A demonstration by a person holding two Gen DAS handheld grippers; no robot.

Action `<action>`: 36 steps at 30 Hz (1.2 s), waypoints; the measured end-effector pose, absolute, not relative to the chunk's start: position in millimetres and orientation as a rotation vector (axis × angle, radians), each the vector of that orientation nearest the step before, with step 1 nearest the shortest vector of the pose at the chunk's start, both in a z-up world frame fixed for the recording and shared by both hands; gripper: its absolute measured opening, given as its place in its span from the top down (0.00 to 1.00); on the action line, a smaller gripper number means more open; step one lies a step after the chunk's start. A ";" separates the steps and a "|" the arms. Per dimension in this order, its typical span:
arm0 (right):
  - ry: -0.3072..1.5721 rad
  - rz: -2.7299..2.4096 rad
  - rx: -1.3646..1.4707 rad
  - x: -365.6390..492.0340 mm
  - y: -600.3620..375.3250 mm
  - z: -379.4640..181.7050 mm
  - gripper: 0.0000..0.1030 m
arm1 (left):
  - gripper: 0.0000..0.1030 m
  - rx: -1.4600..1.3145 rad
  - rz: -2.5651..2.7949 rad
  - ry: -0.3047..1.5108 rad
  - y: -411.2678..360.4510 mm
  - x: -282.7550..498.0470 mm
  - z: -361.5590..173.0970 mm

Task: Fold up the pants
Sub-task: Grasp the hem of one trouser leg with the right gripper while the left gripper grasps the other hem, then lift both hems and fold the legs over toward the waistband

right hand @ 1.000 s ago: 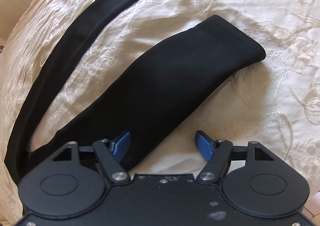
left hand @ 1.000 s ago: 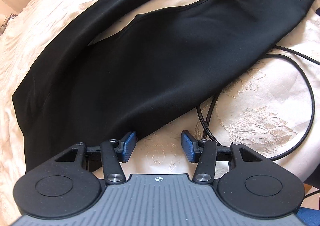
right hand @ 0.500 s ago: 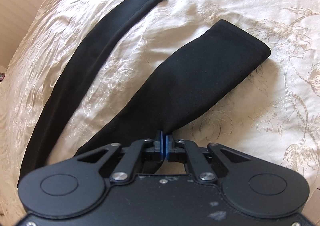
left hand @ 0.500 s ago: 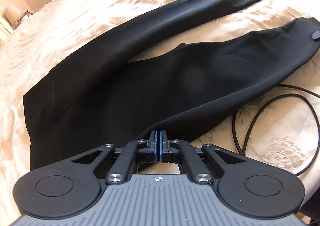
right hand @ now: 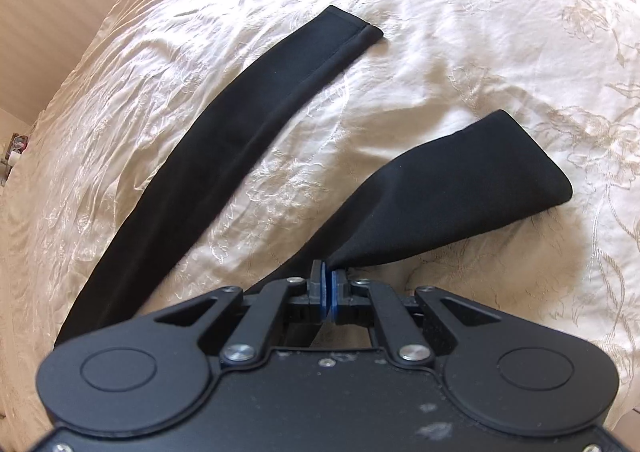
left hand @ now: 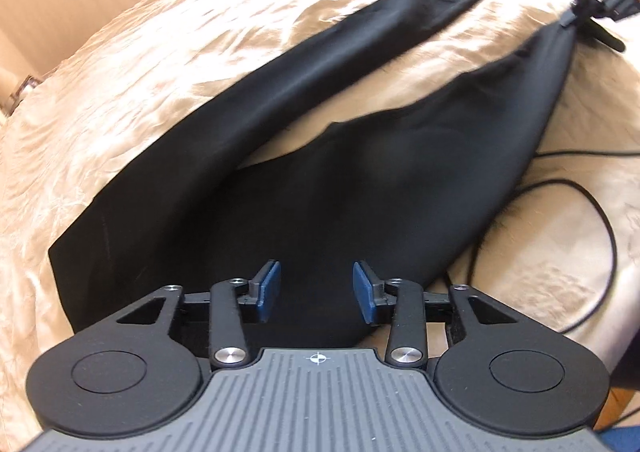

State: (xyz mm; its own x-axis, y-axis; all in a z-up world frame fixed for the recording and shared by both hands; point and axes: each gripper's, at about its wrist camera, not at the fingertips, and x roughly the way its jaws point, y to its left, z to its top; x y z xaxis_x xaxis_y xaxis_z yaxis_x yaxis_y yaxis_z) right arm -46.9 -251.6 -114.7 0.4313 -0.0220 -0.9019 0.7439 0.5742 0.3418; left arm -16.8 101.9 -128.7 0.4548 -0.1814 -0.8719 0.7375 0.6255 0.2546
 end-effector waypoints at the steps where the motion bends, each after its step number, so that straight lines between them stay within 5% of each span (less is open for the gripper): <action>1: 1.028 -0.555 0.840 -46.5 -252.1 -114.9 0.96 | 0.61 0.709 -0.642 0.937 101.3 -25.1 -131.8; 10: 1.051 -0.559 0.859 -48.4 -255.4 -118.6 0.96 | 0.57 0.924 -0.578 0.916 83.9 -43.2 -164.0; 12: 1.053 -0.564 0.868 -47.2 -256.5 -118.2 0.96 | 0.96 0.956 -0.593 0.886 80.6 -37.9 -166.8; 23: 0.989 -0.536 0.881 21.5 -281.2 -99.1 0.95 | 0.96 0.486 -0.516 0.979 91.4 113.5 -72.1; 36: 1.059 -0.498 0.730 170.0 -305.7 -148.4 0.95 | 0.96 0.509 -0.395 1.123 50.2 232.4 -128.2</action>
State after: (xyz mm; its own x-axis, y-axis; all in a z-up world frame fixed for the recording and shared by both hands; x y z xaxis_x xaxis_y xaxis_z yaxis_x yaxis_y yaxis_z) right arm 170.0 -305.7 -148.4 0.4172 -0.0250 -0.9085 0.6832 0.6678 0.2954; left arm 232.4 50.2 -128.2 0.3852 -0.0453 -0.9217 0.5412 0.8201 0.1859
